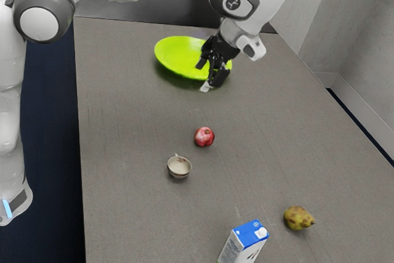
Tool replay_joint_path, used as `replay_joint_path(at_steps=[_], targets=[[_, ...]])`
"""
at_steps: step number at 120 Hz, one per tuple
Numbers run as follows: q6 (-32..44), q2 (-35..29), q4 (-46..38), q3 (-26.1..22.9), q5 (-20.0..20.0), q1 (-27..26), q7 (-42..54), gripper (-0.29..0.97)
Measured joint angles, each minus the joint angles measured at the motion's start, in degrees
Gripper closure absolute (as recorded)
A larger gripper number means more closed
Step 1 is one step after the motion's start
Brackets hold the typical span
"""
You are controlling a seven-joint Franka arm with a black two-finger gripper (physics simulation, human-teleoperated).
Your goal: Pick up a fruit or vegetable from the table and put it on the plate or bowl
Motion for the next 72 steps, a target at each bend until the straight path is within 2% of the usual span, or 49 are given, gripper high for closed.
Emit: replay_joint_path(at_steps=[17, 33, 46, 55, 72], targets=[[13.30, 0.06, -2.05, -0.50, 1.67, 0.05, -0.62, 0.00], [21.10, 0.38, -5.50, 0.23, -0.75, 0.70, -1.51, 0.00], [27.29, 1.19, -7.85, -0.04, -1.80, -1.96, -2.11, 0.00], [31.88, 0.81, -12.32, 0.25, -3.21, -3.44, -2.77, 0.00], [36.91, 0.32, -14.44, 0.47, -5.04, -2.98, -3.44, 0.00]])
